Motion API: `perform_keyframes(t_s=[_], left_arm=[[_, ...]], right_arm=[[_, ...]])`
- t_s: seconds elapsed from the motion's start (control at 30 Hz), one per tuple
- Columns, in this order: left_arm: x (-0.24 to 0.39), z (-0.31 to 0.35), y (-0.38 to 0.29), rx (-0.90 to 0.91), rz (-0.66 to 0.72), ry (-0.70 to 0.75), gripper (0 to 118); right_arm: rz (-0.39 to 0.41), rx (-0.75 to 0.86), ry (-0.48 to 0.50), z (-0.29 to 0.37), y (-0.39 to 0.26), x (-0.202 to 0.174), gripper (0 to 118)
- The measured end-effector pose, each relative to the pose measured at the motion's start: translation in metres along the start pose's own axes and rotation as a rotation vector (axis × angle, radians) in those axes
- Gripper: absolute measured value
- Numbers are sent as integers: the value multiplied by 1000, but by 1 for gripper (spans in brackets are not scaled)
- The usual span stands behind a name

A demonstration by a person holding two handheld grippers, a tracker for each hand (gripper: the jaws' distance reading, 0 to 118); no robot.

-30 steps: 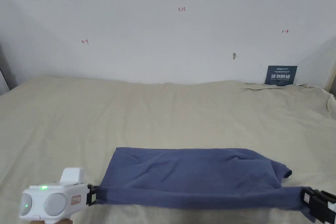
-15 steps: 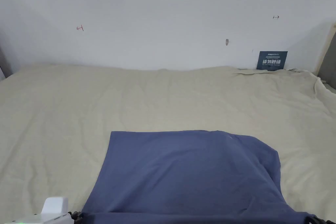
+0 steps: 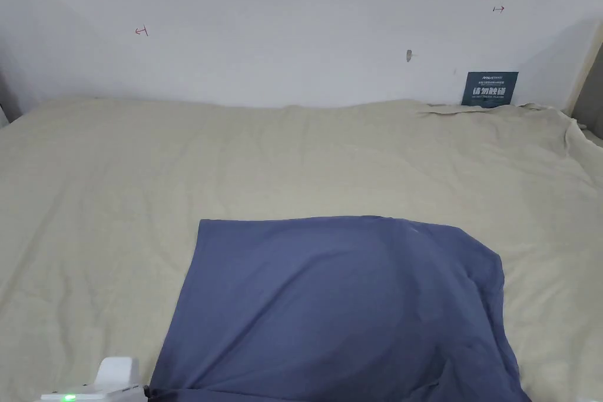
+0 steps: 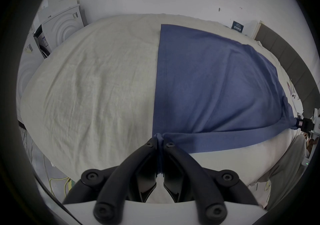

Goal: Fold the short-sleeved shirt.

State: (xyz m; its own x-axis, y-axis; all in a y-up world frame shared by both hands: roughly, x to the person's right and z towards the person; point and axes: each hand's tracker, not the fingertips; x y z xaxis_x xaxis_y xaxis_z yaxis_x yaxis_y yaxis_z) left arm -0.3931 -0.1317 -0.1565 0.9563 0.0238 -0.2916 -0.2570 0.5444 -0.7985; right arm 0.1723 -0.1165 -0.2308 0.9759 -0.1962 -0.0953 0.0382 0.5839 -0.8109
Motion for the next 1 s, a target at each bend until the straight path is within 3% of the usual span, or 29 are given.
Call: perform_keyframes(t_s=[0.13, 0.23, 0.27, 0.33, 0.37, 0.4, 0.47, 0.5, 0.53, 0.8, 1.0], left_arm=[[4, 3, -2, -10, 16, 7, 5], [6, 4, -1, -30, 10, 17, 19], [8, 6, 0, -38, 4, 20, 26], [11, 9, 1, -69, -10, 31, 62], [13, 10, 2, -78, -13, 35, 77], [14, 14, 3, -78, -16, 32, 95], [17, 25, 7, -51, -7, 17, 111], [18, 33, 12, -25, -2, 3, 112], [20, 42, 17, 6, 4, -3, 112], [45, 108, 55, 374, -50, 20, 112], [63, 137, 77, 572, -70, 46, 112]], right_arm=[[-4, -84, -35, -17, -6, 5, 2], [2, -81, -43, -12, -6, -4, 2], [11, -83, -50, -9, -5, -8, 2], [22, -92, -51, -5, 0, -11, 7], [26, -95, -52, 2, 1, -16, 12], [30, -89, -54, 7, 3, -19, 29], [47, -46, -59, 18, 11, -25, 72], [64, -4, -42, 28, 15, -31, 90], [80, 38, -17, 40, 20, -36, 96], [124, 335, 51, 103, 69, -66, 96], [182, 515, 40, 134, 87, -89, 96]])
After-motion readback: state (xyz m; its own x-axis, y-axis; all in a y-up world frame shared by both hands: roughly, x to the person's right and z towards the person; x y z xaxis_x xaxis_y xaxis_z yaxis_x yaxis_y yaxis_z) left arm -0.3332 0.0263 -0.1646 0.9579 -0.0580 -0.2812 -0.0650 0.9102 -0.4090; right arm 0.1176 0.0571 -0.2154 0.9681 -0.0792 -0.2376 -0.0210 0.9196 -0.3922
